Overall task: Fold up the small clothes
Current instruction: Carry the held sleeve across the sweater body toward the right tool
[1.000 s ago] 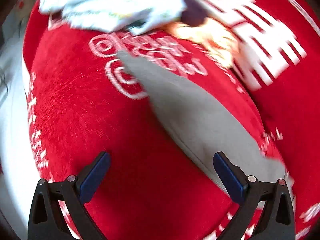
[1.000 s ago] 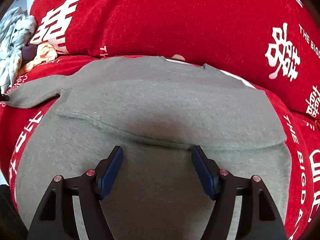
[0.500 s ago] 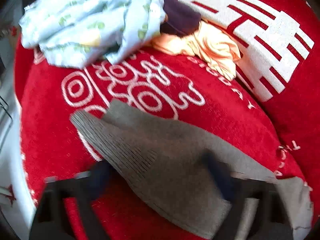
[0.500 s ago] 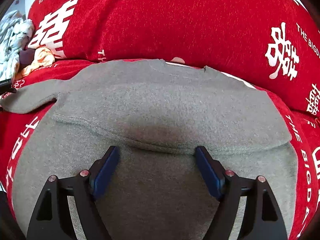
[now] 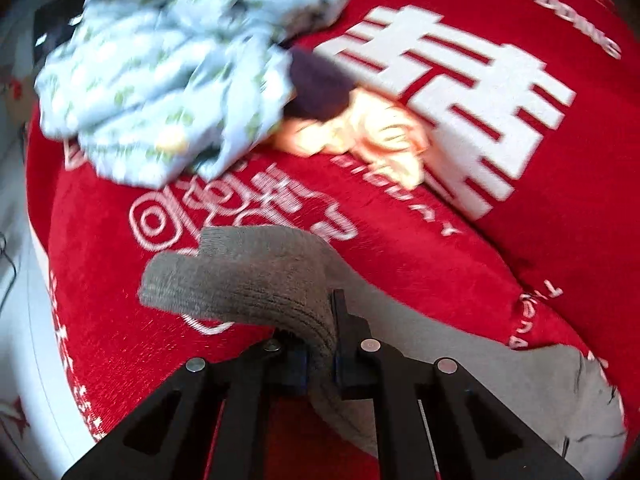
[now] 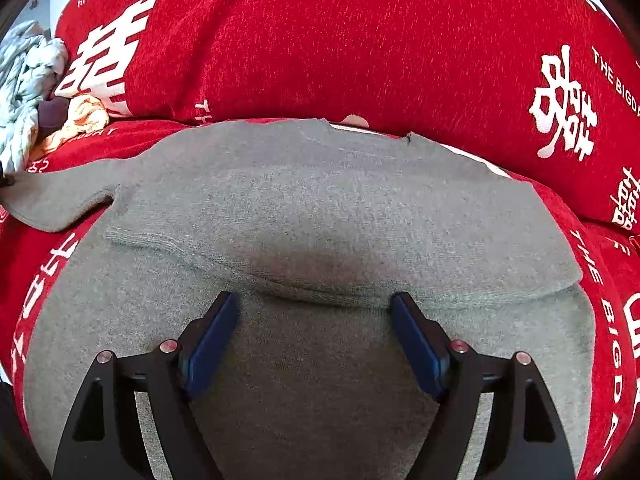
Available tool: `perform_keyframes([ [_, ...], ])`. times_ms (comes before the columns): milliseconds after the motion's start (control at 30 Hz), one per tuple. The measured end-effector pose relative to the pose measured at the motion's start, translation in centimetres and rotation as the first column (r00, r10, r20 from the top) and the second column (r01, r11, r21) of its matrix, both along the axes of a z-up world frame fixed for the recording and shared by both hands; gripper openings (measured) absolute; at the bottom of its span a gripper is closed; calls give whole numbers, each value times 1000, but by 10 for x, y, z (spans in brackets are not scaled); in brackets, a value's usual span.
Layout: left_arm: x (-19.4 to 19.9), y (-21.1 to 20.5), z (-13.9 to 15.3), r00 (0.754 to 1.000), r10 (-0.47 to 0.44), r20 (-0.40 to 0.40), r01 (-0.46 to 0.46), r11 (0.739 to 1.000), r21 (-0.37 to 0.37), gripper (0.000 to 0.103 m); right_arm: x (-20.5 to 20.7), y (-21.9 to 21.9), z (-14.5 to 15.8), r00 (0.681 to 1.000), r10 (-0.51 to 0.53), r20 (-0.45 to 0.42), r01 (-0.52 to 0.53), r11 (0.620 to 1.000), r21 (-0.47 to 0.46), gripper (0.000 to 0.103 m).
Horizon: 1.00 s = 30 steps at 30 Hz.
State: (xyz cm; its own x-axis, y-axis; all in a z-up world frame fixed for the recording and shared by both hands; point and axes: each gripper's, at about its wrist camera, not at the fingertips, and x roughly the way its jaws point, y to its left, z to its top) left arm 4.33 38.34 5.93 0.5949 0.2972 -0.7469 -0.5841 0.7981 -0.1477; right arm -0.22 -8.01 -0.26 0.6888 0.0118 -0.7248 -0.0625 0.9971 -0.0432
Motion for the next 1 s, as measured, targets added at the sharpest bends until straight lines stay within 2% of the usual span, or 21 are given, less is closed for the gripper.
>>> perform_keyframes([
  [133, 8, -31, 16, 999, -43, -13, 44, 997, 57, 9, 0, -1, 0, 1000, 2, -2, -2, 1000, 10, 82],
  [433, 27, -88, 24, 989, -126, -80, 132, 989, 72, 9, -4, -1, 5, 999, 33, -22, -33, 999, 1, 82],
  [600, 39, -125, 23, 975, -186, -120, 197, 977, 83, 9, -12, -11, 9, 999, 51, -18, -51, 999, -4, 82],
  [767, 45, -166, 26, 962, -247, -120, 260, 960, 104, 9, -17, -25, 10, 998, 67, -20, -67, 998, 5, 80],
  [867, 47, -182, 25, 954, -269, -133, 283, 954, 101, 9, -19, -29, 11, 997, 70, -14, -70, 998, -8, 80],
  [1000, 48, -199, 23, 946, -291, -145, 306, 947, 94, 9, -18, -36, 11, 998, 52, -22, -52, 998, 21, 80],
])
